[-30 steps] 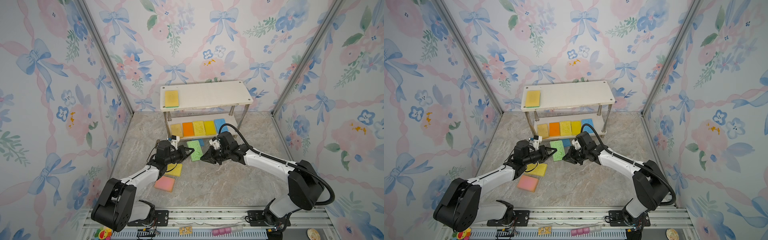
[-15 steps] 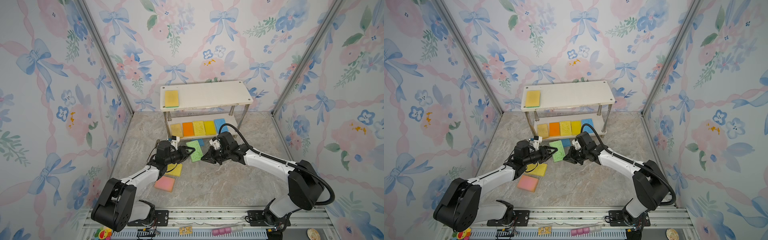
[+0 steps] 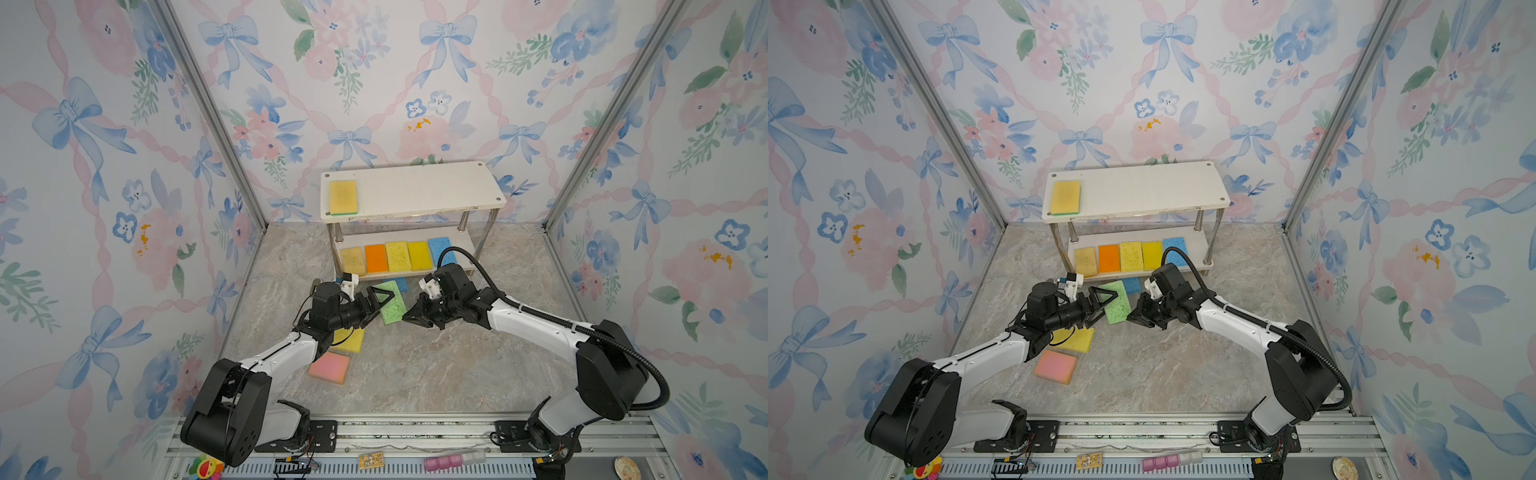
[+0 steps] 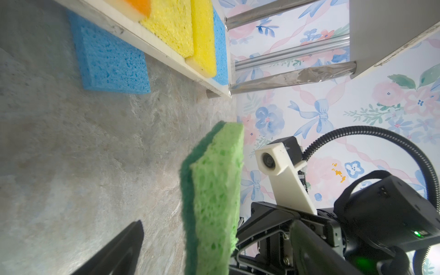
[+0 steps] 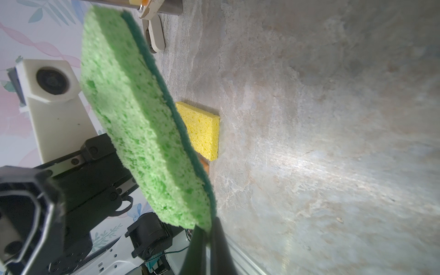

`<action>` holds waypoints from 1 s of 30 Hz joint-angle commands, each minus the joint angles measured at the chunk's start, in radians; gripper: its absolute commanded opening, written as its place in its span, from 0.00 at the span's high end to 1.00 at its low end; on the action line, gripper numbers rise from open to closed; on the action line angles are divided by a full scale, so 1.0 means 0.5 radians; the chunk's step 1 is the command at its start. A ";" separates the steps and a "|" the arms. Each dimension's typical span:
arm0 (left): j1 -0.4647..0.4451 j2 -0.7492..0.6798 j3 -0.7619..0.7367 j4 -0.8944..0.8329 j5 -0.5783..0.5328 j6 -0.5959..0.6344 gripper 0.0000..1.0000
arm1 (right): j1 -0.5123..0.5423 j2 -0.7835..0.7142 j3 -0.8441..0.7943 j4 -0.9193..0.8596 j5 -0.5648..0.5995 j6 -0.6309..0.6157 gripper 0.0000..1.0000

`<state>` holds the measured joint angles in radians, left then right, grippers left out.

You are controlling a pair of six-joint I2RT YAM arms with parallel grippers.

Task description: Place and organize the cleaning sponges onto the shelf

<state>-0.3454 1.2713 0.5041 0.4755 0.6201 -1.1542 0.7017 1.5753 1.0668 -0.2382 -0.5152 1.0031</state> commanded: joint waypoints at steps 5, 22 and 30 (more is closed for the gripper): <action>0.143 -0.320 -0.120 -0.101 -0.112 0.018 0.02 | -0.018 -0.010 0.120 -0.191 0.058 -0.137 0.99; 0.266 -0.808 -0.280 -0.825 -0.597 0.133 0.02 | 0.064 -0.315 0.729 -0.831 0.294 -0.788 0.99; 0.263 -0.817 -0.276 -0.823 -0.526 0.173 0.02 | 0.025 -0.232 1.226 -0.910 0.305 -0.842 0.98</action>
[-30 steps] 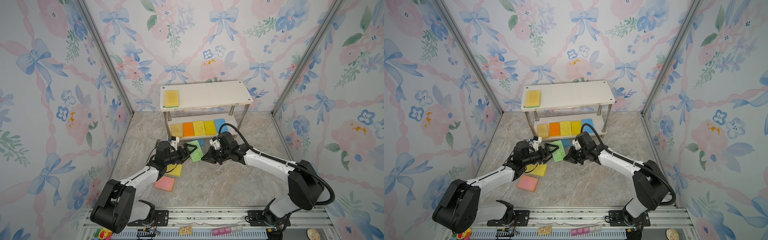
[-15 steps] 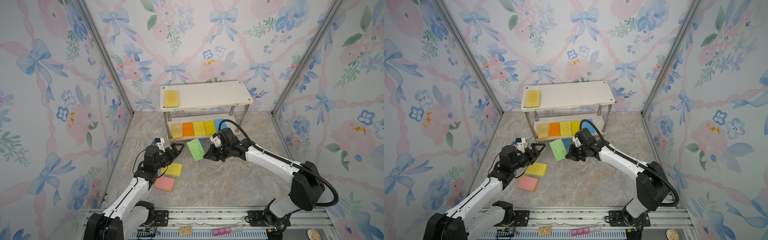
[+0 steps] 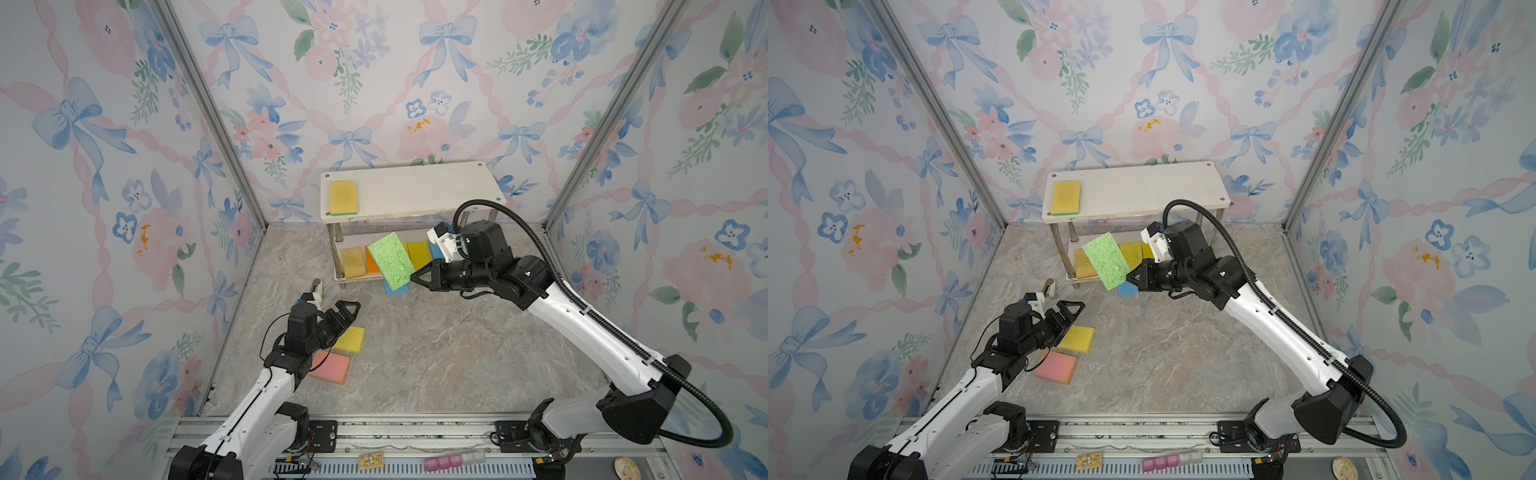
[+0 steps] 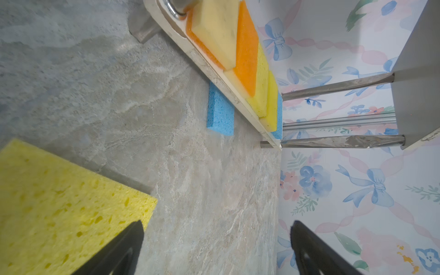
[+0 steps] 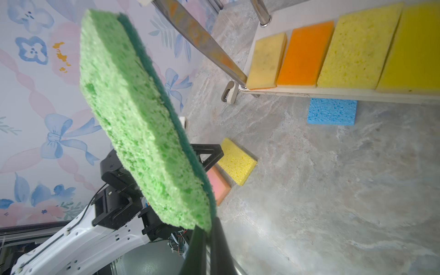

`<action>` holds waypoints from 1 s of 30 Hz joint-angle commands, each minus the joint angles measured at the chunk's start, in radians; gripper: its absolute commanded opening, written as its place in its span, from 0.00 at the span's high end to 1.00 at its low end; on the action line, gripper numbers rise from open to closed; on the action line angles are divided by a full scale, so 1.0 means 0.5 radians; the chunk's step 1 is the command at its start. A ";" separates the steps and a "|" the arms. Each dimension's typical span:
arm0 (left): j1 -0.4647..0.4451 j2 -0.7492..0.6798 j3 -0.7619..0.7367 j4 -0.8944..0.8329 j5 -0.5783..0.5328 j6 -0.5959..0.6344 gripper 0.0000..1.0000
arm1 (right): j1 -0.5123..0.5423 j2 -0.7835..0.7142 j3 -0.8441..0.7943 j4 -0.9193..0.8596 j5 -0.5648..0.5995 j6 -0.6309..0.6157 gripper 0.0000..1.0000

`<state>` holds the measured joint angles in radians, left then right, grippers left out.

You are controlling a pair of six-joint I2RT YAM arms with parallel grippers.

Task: Place and organize the cleaning sponges onto the shelf
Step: 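Carry the green sponge up to the top shelf while the left gripper draws back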

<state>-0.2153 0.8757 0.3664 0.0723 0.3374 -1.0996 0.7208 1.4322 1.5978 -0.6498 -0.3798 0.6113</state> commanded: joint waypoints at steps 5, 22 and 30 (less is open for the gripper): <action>-0.004 -0.039 -0.018 -0.019 0.117 0.090 0.02 | -0.091 0.280 0.565 -0.140 0.053 -0.011 0.99; -0.023 -0.021 -0.005 -0.022 0.311 0.153 0.02 | -0.186 1.178 1.747 -0.273 0.000 0.292 0.99; -0.020 -0.004 -0.005 -0.032 0.319 0.165 0.02 | -0.211 1.267 1.722 -0.132 0.011 0.498 0.99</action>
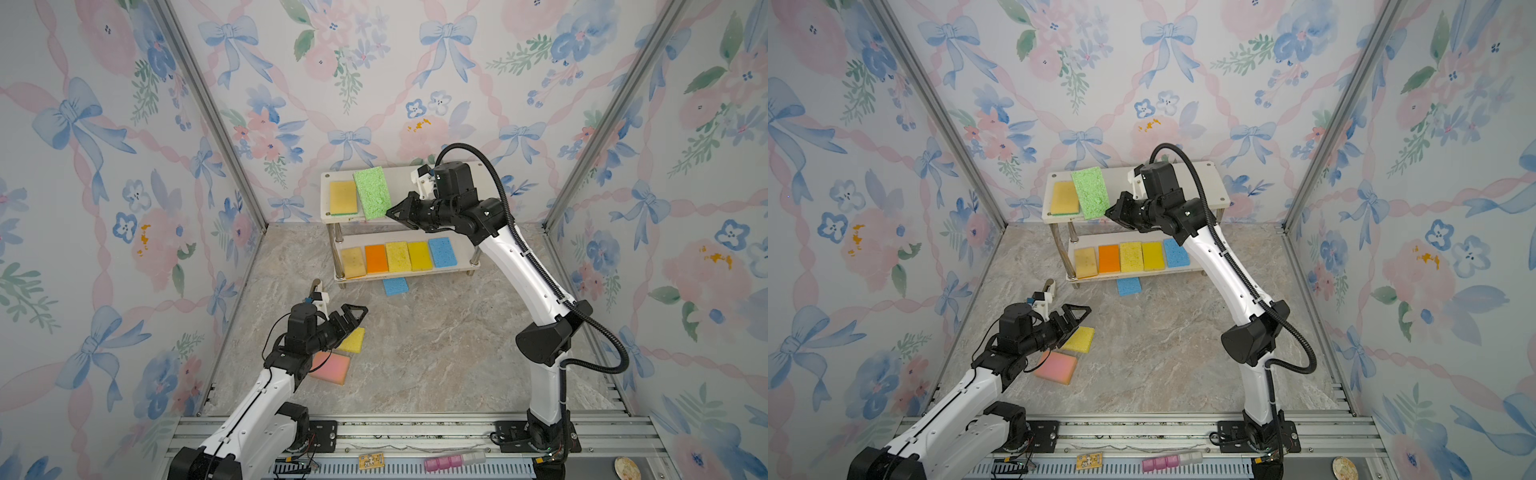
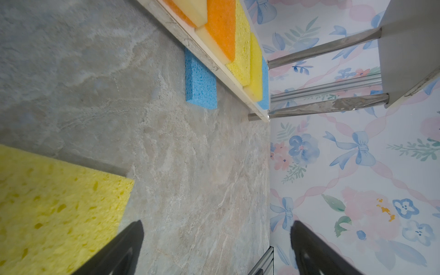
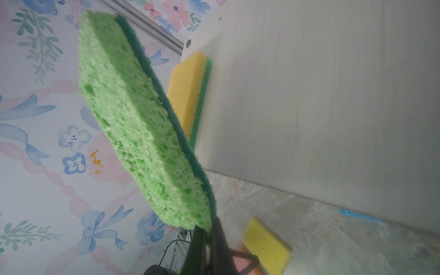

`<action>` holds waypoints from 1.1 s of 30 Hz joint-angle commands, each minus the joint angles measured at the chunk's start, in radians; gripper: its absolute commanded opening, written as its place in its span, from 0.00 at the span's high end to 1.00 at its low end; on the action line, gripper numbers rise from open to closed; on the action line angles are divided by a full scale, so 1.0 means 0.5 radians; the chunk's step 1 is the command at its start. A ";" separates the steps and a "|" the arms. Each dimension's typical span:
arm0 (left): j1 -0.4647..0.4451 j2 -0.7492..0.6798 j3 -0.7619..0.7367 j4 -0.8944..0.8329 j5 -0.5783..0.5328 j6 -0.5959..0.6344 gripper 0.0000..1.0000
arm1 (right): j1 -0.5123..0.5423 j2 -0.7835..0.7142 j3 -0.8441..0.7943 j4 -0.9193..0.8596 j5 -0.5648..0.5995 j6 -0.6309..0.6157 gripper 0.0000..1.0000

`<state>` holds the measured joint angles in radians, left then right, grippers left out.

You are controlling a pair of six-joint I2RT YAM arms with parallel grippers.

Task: Place and organize the cleaning sponges onto the shelf
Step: 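Carry the green sponge up to the top shelf while the left gripper draws back, then lower the green sponge beside the yellow sponge on top shelf and release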

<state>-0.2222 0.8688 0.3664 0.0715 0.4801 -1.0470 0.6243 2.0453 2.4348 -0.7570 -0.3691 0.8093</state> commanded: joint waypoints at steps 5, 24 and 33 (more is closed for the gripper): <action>-0.003 0.017 -0.011 -0.032 0.031 0.066 0.02 | -0.029 0.082 0.048 0.135 -0.012 0.166 0.98; 0.009 0.009 -0.029 -0.056 0.026 0.091 0.02 | -0.043 0.150 0.022 0.284 0.036 0.263 0.76; 0.009 0.035 -0.012 -0.052 0.019 0.104 0.02 | -0.046 0.103 -0.016 0.287 0.002 0.255 0.67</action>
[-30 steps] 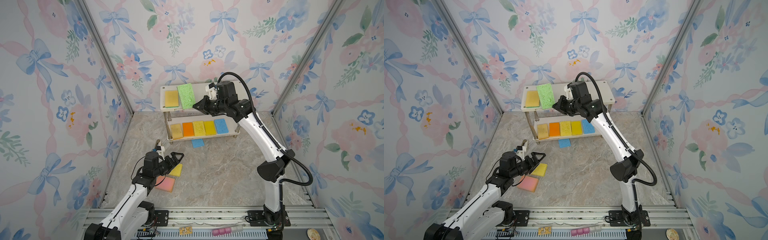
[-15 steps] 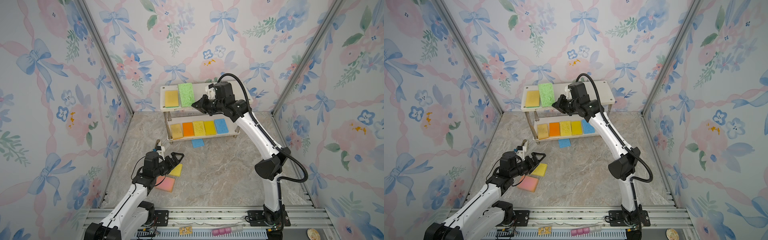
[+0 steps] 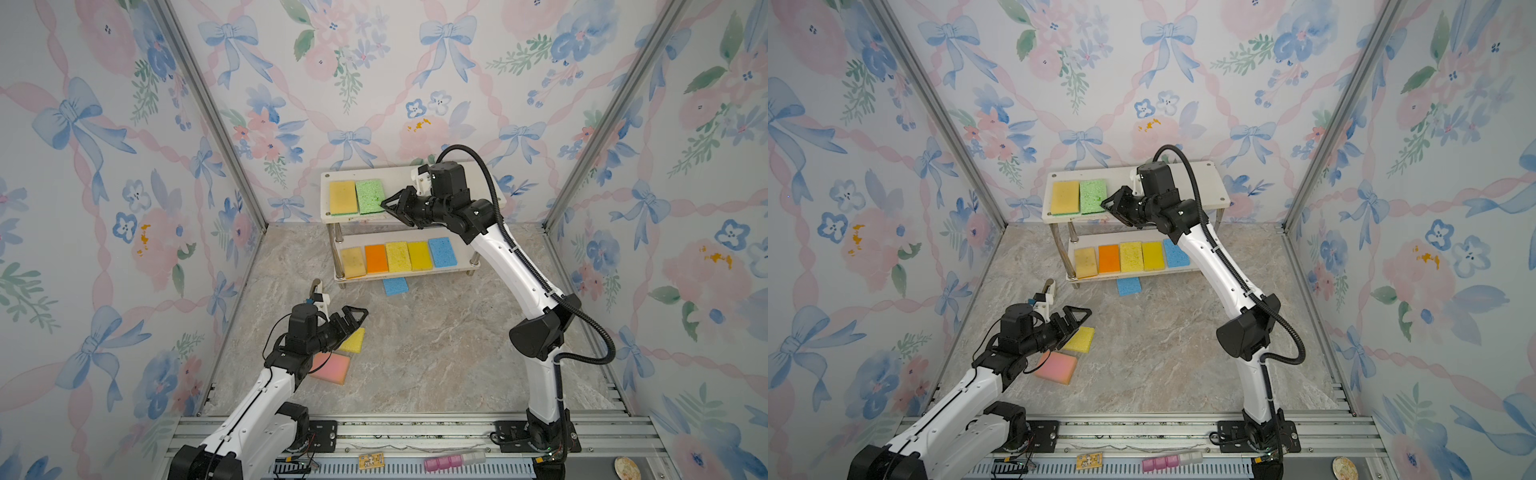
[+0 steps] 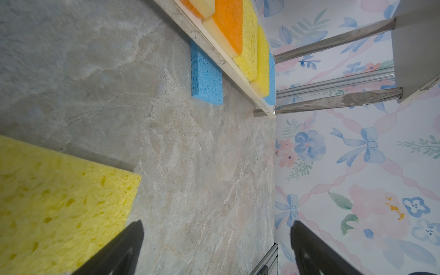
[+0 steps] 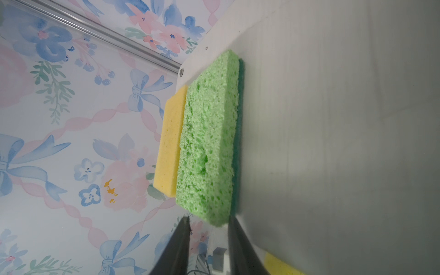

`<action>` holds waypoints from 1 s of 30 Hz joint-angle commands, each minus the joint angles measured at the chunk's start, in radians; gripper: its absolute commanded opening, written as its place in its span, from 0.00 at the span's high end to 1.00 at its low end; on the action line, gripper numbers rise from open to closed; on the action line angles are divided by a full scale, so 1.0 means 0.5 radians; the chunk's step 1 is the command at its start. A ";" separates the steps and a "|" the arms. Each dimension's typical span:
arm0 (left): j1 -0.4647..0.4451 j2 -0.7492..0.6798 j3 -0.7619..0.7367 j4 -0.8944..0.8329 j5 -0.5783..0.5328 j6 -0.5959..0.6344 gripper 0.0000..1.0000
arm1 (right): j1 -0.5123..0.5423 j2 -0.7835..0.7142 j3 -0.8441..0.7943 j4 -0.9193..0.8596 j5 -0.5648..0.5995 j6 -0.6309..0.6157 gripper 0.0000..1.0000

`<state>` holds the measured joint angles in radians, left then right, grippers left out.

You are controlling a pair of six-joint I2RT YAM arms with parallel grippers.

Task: Place and organize the cleaning sponges onto the shelf
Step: 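Lower the green sponge beside the yellow sponge on top shelf and release, then withdraw the right gripper from the shelf while the left gripper moves toward the blue sponge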

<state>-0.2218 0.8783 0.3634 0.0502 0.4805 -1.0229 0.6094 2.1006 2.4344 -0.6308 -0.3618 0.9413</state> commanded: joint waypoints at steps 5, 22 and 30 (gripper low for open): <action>0.008 0.034 0.018 -0.011 0.011 0.070 0.02 | -0.010 -0.183 -0.222 0.026 -0.025 -0.086 0.56; -0.111 0.366 0.326 -0.011 -0.083 0.314 0.02 | -0.071 -1.542 -2.176 0.405 0.218 -0.214 0.46; -0.247 0.792 0.472 0.149 -0.182 0.317 0.11 | -0.236 -1.860 -2.674 0.257 0.174 -0.249 0.45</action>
<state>-0.3237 1.2255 0.5648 0.0811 0.4252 -0.8875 0.5167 1.2278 1.1484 -0.4828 -0.2653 0.8078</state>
